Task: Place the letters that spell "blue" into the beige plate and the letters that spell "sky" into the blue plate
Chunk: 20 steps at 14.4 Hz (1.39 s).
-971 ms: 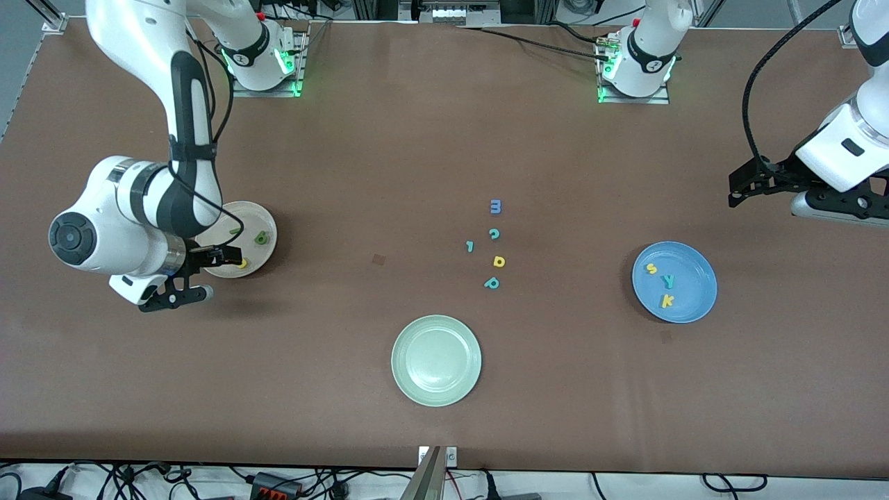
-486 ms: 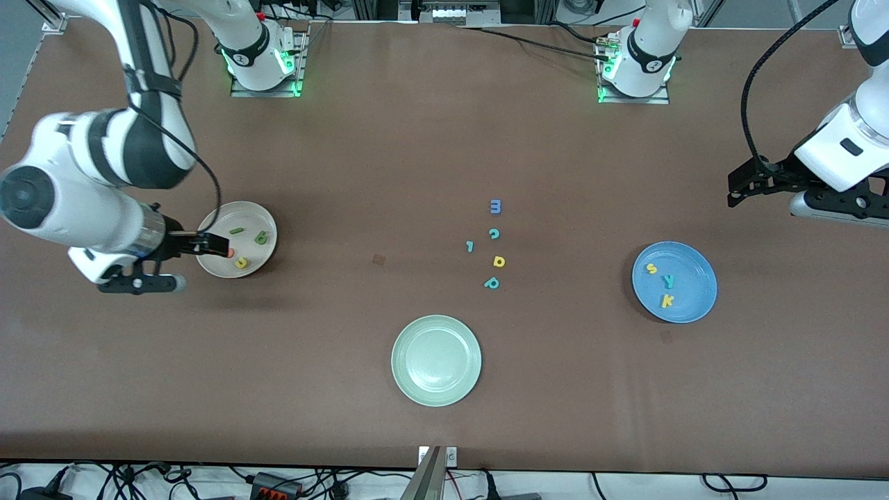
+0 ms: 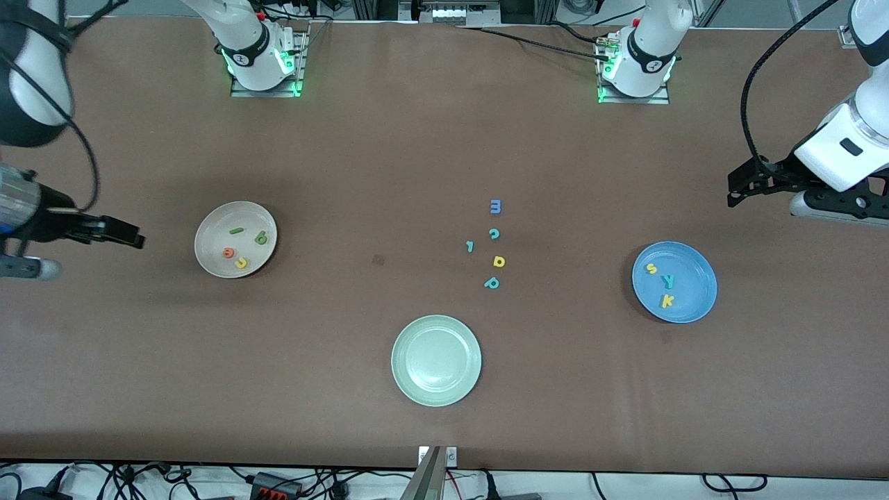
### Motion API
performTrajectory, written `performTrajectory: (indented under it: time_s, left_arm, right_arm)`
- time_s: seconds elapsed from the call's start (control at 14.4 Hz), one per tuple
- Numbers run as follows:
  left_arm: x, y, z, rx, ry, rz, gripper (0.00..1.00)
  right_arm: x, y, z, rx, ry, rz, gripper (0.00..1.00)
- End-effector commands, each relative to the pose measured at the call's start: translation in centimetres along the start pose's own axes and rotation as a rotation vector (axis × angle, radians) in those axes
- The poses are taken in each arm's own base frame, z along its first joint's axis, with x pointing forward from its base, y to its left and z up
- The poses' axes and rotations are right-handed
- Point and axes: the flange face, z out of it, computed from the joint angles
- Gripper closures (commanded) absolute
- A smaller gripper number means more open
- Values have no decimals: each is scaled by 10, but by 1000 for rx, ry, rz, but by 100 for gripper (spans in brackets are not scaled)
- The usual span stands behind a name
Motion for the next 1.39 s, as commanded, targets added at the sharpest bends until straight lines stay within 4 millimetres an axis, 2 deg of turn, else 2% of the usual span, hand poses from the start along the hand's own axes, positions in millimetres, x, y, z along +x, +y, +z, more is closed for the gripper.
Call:
performTrajectory:
  time_s: [0.0, 0.21, 0.42, 0.76, 0.9, 1.11, 1.18, 1.32]
  left_arm:
    - [0, 0, -6, 22, -5, 16, 0]
    - [0, 0, -6, 22, -5, 16, 0]
    - [0, 0, -6, 22, -5, 16, 0]
    - [0, 0, -7, 22, -4, 16, 0]
    - [0, 0, -7, 22, -4, 16, 0]
    - [0, 0, -7, 22, -4, 16, 0]
    - [0, 1, -7, 22, -4, 17, 0]
    - [0, 0, -6, 22, -5, 16, 0]
  right_arm:
    - [-5, 11, -37, -64, 32, -7, 0]
    - [-19, 25, -70, -64, 28, 11, 0]
    - [-30, 24, -84, -67, 19, -17, 0]
    - [-53, 23, -70, -74, -14, -36, 0]
    - [-67, 16, -61, -72, -15, -49, 0]
    - [-91, 18, -48, -63, 24, -47, 0]
    - [-99, 18, -49, -63, 34, -51, 0]
    - [-101, 13, -54, -66, 35, -68, 0]
